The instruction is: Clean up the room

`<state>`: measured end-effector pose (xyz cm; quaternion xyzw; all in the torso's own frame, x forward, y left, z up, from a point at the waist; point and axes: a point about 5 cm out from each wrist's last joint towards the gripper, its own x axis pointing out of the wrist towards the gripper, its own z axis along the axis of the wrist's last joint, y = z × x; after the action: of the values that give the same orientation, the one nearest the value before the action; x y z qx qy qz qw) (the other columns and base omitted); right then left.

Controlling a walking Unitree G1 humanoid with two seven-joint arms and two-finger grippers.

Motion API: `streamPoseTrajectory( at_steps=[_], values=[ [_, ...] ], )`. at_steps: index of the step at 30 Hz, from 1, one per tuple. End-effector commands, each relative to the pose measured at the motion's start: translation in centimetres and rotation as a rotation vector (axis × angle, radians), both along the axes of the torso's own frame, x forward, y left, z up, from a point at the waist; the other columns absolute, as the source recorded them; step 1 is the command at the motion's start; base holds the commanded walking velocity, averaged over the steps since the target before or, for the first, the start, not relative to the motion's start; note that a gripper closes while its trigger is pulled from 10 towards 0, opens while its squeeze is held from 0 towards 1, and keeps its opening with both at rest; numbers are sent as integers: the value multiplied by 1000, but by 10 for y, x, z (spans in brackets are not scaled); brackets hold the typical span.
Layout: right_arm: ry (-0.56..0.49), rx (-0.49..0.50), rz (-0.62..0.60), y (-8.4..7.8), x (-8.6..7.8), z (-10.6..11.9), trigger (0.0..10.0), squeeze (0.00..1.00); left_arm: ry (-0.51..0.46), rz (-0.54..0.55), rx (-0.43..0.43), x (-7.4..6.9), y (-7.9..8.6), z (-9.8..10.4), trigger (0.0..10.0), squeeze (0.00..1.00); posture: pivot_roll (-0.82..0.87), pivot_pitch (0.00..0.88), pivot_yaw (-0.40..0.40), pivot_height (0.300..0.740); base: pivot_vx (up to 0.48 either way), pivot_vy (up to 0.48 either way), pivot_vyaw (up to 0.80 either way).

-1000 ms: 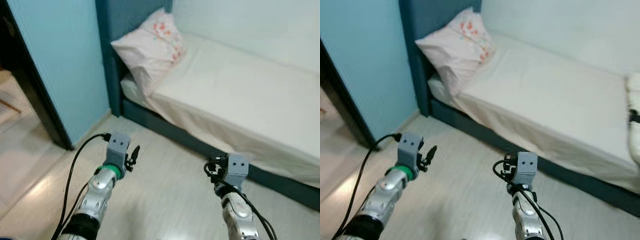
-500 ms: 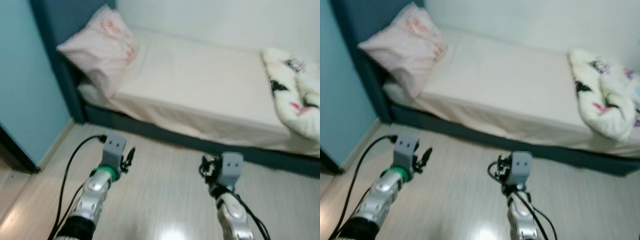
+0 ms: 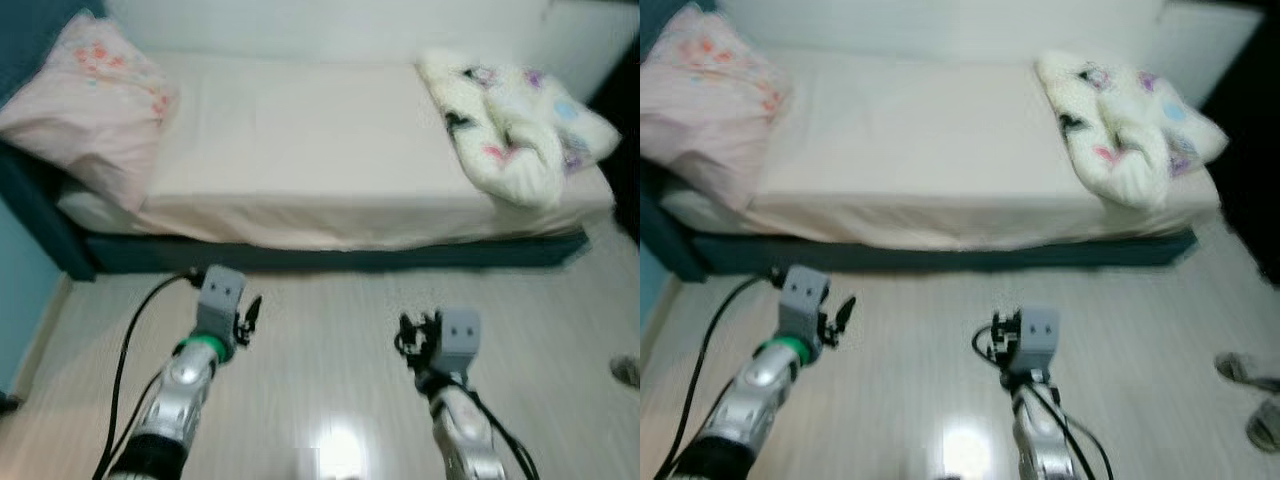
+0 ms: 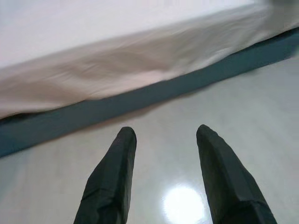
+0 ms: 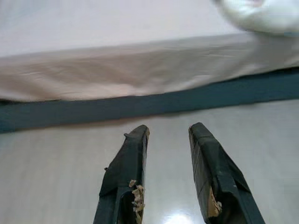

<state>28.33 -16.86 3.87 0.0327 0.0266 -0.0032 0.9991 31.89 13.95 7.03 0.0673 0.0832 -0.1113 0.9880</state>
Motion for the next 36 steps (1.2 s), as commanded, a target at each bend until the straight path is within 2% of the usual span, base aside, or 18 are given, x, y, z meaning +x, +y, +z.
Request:
streamPoseTrajectory(
  at_steps=[1,36],
  values=[
    [16,6,-10,-1,-2,-3,10000,0,27,-5,16,-4,1,-7,10000,0,41,77,6,740,0,0,-800],
    [21,7,-9,0,-3,-4,10000,0,36,3,9,-5,2,-7,10000,0,40,82,5,740,0,0,-800]
  ],
)
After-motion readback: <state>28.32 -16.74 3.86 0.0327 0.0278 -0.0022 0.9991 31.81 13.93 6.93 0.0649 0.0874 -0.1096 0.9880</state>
